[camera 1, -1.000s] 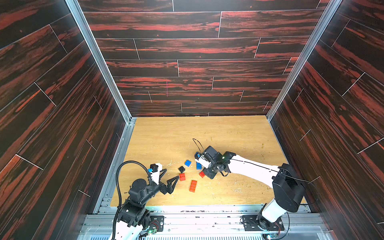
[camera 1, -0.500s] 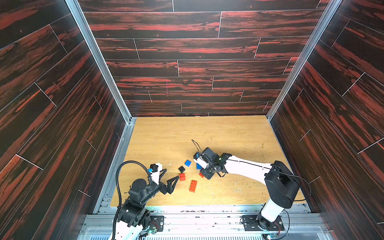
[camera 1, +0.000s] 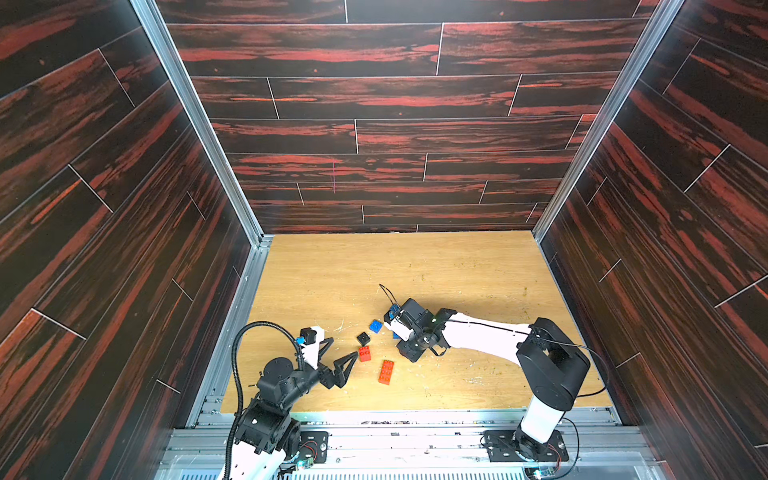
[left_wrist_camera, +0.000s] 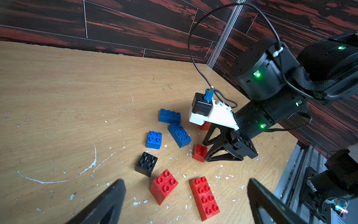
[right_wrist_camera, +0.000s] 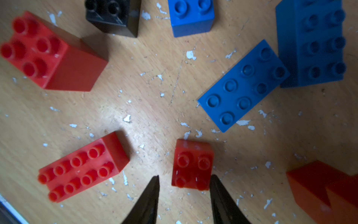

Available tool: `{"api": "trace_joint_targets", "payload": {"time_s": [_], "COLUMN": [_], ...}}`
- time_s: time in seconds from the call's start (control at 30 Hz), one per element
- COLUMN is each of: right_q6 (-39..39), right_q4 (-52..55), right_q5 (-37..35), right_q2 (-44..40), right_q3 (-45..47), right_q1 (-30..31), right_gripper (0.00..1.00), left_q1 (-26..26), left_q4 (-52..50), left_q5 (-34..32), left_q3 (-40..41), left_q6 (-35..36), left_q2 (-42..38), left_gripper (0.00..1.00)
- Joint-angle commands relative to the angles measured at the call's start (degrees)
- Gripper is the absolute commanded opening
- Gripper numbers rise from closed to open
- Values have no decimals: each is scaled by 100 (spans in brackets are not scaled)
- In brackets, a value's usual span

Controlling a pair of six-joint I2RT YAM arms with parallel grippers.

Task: Assemble the letter f with lego
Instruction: Pick up the lego brick from the center of the board.

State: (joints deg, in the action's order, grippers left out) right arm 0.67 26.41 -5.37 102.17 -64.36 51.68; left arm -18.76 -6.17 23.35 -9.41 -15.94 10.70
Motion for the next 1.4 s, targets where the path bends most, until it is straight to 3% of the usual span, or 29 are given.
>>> {"api": "trace_joint_targets", "payload": {"time_s": [0.0, 1.37], "right_q6": [-62, 57], "right_q4": [-5, 180], "right_q5": [88, -43], "right_q2": [196, 587], "right_q3": [-99, -392], "right_q1": [35, 44], "right_gripper": [45, 41], "left_q1": [-13, -13], "left_q4": [-77, -66], "left_q5": [-15, 1], "left_q3": [27, 27], "left_q6": [21, 21], "left_q2": [-56, -48], "left_gripper": [100, 100]}}
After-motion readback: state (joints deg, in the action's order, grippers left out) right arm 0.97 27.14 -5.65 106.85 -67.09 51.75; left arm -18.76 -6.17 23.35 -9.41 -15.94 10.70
